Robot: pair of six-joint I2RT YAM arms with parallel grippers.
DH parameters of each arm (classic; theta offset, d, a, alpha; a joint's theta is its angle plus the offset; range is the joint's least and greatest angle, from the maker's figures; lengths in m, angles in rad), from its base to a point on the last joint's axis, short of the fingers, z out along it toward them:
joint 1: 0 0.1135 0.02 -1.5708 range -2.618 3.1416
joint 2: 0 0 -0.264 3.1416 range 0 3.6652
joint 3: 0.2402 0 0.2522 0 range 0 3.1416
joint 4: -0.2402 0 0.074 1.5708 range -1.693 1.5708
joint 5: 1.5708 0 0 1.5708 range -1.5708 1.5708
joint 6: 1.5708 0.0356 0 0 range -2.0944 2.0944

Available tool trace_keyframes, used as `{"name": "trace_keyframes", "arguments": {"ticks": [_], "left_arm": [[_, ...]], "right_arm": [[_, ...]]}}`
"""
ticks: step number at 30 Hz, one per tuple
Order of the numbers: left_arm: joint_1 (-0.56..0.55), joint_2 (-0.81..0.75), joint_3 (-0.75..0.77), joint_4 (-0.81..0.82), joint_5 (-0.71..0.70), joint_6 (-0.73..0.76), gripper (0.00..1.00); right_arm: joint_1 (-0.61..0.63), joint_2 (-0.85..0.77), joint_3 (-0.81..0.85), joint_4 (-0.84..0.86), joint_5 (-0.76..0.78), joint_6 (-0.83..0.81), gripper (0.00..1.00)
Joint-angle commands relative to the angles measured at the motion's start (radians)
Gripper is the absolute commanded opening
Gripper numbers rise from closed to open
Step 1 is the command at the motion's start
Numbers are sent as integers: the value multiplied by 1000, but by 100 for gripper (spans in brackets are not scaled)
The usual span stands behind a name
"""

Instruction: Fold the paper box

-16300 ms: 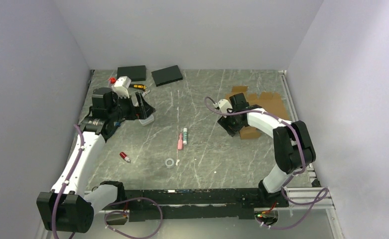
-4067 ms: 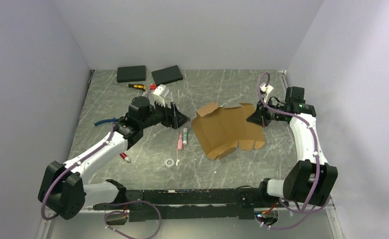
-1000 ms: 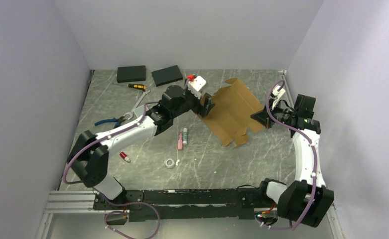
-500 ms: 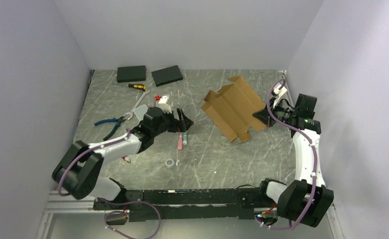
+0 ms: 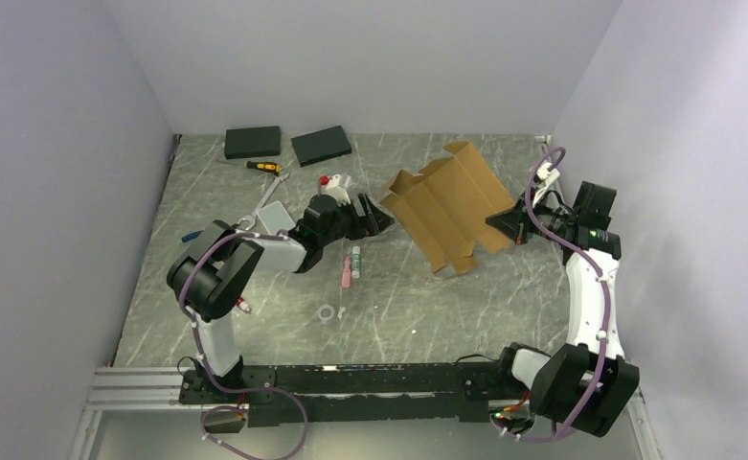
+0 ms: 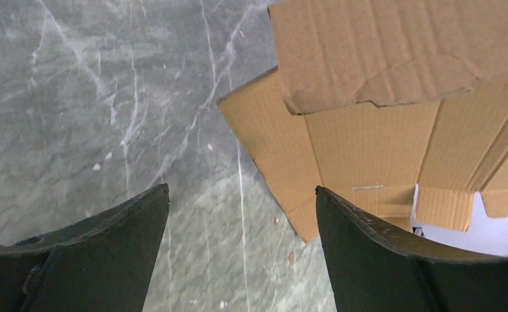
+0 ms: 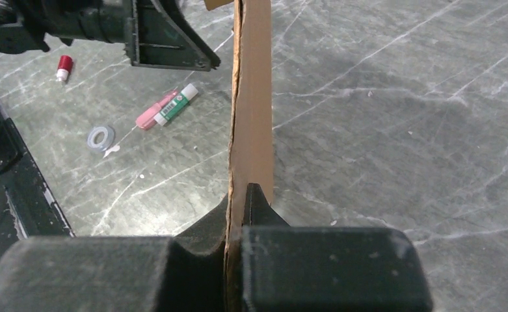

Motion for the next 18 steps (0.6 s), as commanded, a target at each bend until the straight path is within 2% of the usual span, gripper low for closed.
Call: {"name": "trace_keyframes", "arguments": {"ticks": [1,7,18], "left_arm": [[-2,65,52,112,17,-51,87],[-2,172,84,244,72,-93,91],[5,275,117,480,134,-133,84]], "right_arm": [[-12,1,31,25,-68,17,0],[-18,0,26,42,-91,42,0],[-51,8,14,91,-188,124,0]]}}
